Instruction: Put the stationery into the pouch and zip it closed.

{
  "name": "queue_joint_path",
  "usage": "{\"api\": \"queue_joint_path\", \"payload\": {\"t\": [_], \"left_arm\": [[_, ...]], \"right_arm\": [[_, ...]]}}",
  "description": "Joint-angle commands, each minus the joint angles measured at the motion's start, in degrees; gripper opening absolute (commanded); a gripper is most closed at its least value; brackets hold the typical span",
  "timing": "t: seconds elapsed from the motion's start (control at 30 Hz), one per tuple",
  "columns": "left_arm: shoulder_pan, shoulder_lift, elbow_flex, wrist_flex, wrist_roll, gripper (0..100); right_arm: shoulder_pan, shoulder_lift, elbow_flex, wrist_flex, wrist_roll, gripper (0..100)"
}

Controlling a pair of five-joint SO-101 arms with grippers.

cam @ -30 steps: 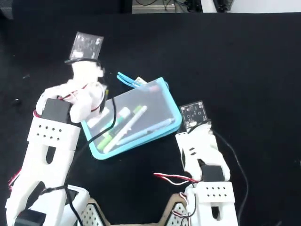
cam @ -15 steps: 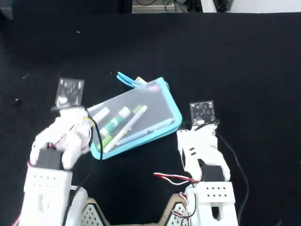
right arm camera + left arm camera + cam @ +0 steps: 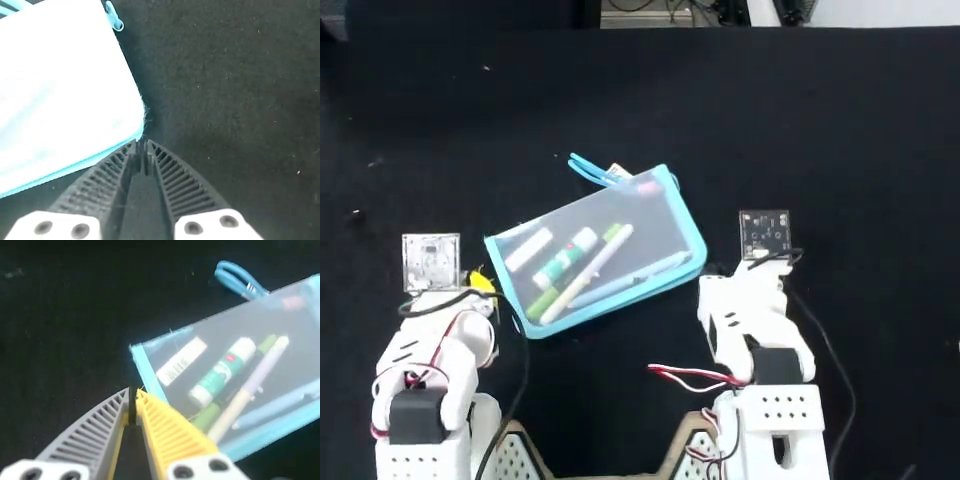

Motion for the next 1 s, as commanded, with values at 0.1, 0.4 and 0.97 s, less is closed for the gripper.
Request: {"api": "queue_joint_path", "payload": {"t": [0.1, 0.4, 0.97], "left_arm": [[-0.9, -0.4, 1.7, 0.6, 0.0, 3], [-0.9, -0.4, 15.8, -4.7, 0.4, 3], [-12.9, -0.3, 20.1, 2.3, 0.1, 3]], "right_arm": [[1.1, -0.9, -3.3, 5.8, 0.1, 1.1], [1.0, -0.9, 1.2, 6.2, 0.1, 1.3], [1.1, -0.9, 5.5, 6.2, 0.1, 1.2]]}}
